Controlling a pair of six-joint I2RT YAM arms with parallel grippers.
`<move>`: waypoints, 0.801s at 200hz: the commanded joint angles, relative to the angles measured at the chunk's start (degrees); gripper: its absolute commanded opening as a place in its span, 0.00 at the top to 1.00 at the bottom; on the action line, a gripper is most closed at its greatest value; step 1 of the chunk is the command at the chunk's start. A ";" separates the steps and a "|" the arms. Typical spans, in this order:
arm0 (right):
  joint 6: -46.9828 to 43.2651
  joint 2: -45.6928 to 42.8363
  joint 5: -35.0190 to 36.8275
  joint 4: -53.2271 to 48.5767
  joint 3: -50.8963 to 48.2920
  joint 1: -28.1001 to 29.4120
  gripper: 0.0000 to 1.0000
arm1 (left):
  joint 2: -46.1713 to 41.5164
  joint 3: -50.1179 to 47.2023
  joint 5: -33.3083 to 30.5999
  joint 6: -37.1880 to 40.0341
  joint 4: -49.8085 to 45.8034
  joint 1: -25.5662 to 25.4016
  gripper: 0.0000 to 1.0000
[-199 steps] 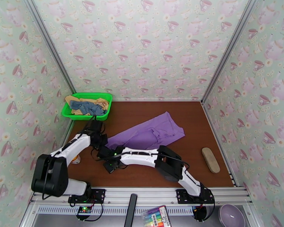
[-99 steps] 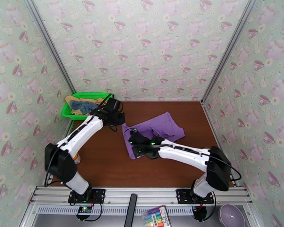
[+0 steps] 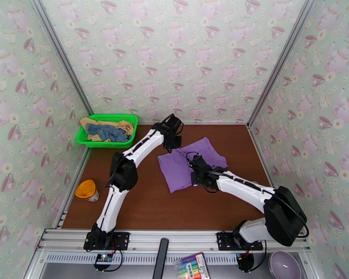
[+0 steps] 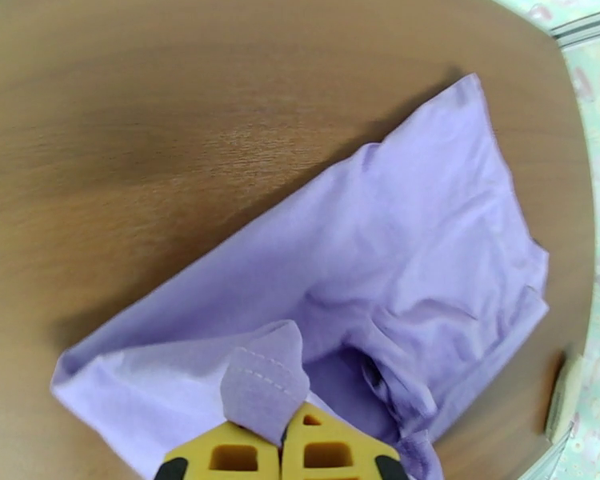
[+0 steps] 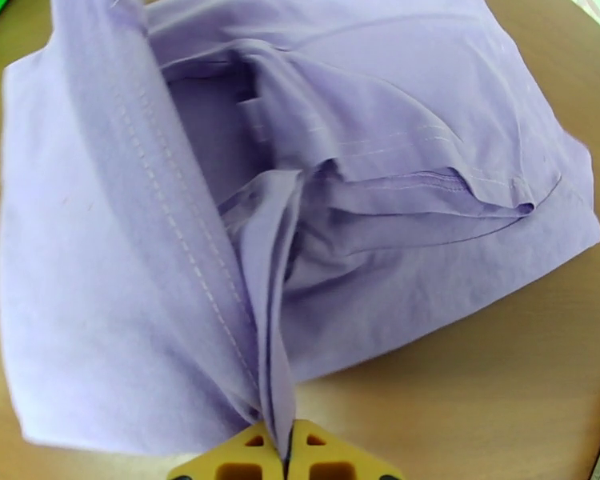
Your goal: Fold and stack the mixed laundry pile
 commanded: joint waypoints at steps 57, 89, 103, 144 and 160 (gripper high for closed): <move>-1.16 8.93 0.27 5.04 -0.34 -3.25 0.91 | 6.83 5.68 0.91 0.94 2.33 1.50 0.51; -0.57 6.78 1.65 4.31 -0.32 -4.35 0.69 | 4.96 5.86 2.04 1.96 6.59 1.46 0.08; -0.99 4.52 1.99 2.36 0.60 -4.90 0.63 | 2.68 5.17 1.42 2.92 7.54 1.43 0.08; -3.04 -2.84 -0.47 -2.74 3.92 -6.47 0.52 | -10.59 -10.42 -4.91 3.80 10.41 1.19 0.21; -3.26 -3.72 -4.40 -2.43 4.76 -7.50 0.54 | -14.88 -19.25 -5.47 2.63 11.60 1.34 0.60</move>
